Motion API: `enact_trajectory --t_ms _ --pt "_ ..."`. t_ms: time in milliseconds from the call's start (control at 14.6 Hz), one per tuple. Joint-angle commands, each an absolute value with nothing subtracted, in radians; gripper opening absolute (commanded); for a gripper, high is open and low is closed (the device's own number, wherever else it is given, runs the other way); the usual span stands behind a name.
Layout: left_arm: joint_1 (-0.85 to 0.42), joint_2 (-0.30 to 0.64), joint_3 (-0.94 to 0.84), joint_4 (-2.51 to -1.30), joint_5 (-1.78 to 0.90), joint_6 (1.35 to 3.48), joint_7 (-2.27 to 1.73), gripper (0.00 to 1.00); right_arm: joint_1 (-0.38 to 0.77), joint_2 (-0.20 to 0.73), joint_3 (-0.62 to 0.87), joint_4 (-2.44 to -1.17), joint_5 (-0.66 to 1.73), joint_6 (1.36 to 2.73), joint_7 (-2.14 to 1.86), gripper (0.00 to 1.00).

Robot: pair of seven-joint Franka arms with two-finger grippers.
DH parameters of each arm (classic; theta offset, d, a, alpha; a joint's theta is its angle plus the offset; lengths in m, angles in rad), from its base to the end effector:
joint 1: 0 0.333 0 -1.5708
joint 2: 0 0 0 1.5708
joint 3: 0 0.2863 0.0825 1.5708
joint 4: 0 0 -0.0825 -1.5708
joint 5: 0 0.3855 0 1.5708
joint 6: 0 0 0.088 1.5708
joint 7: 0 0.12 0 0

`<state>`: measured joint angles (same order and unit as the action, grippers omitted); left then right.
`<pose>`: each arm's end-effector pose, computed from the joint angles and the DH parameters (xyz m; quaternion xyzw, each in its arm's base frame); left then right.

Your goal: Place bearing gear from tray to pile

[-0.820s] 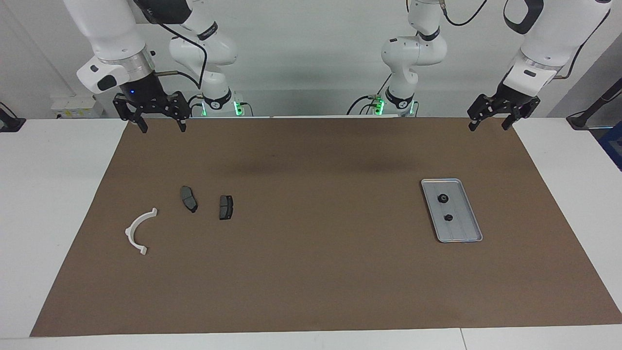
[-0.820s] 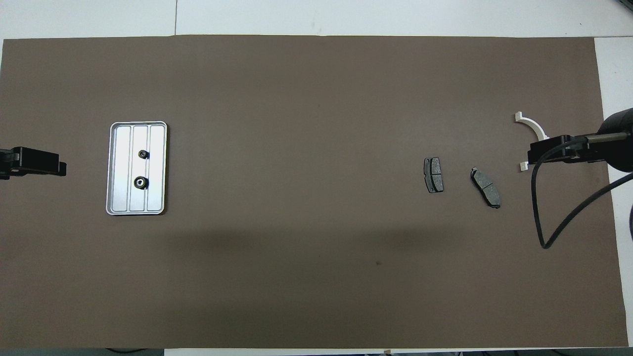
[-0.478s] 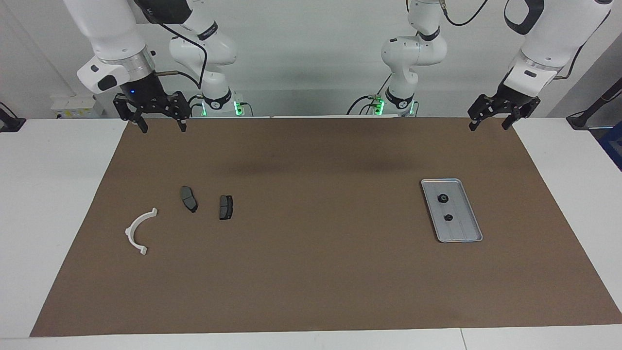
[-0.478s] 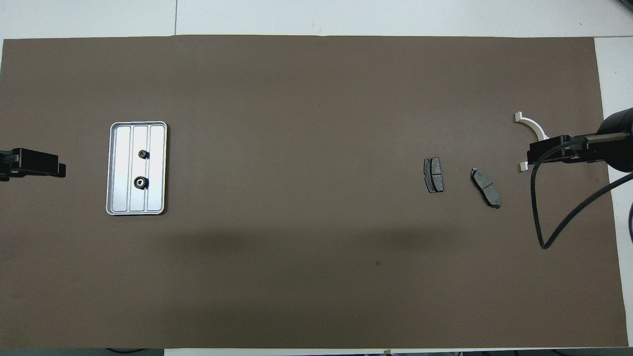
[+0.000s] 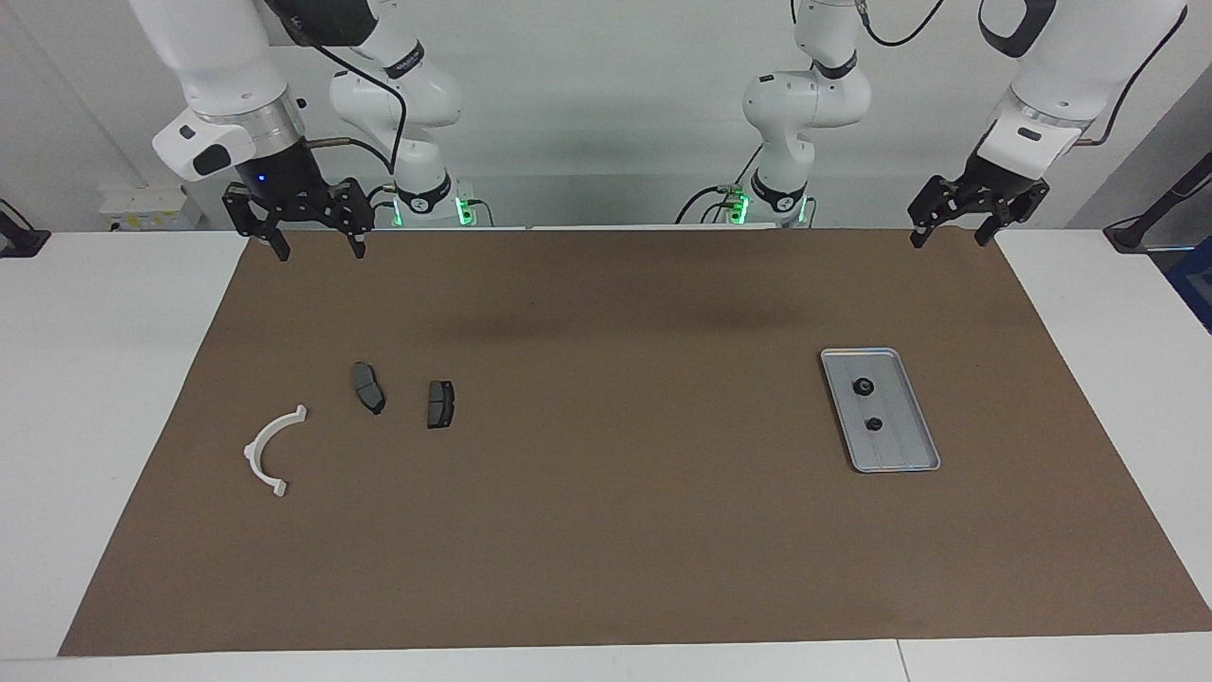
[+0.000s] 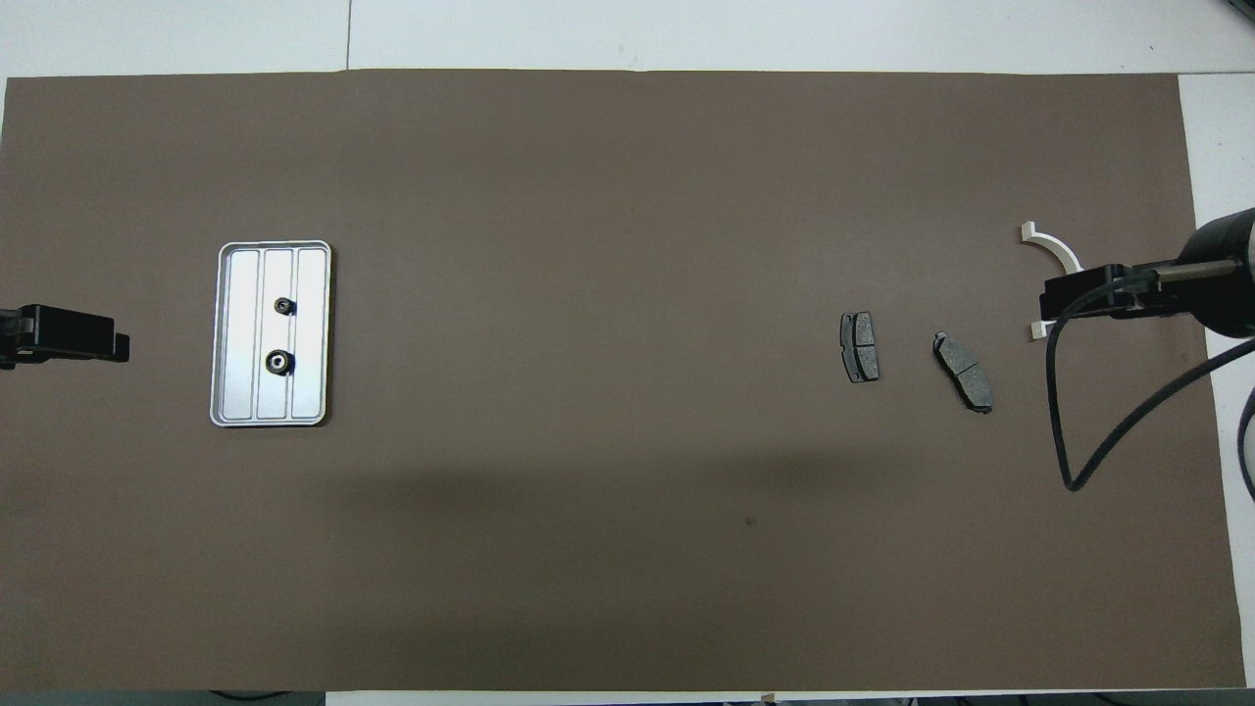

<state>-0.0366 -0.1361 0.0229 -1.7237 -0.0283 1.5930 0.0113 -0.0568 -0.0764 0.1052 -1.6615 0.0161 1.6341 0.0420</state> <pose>0.5183 -0.0098 0.5844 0.9998 -0.0123 0.0027 0.0157 0.5401 0.0299 0.5860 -0.9997 -0.0028 -0.0241 0.0051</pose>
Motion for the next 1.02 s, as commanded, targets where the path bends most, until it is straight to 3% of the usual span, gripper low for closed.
enact_trajectory --t_ms 0,410,957 --pt "-0.067 -0.213 0.018 -1.837 -0.014 1.603 -0.006 1.00 -0.063 -0.086 0.109 -1.672 0.040 1.657 0.021 1.00" --pt "-0.054 -0.328 0.018 -2.132 -0.008 1.836 -0.048 1.00 -0.063 -0.086 0.107 -1.672 0.040 1.660 0.021 1.00" --pt "-0.025 -0.128 0.018 -2.227 -0.008 2.080 0.008 1.00 -0.069 -0.086 0.107 -1.672 0.040 1.663 0.023 1.00"
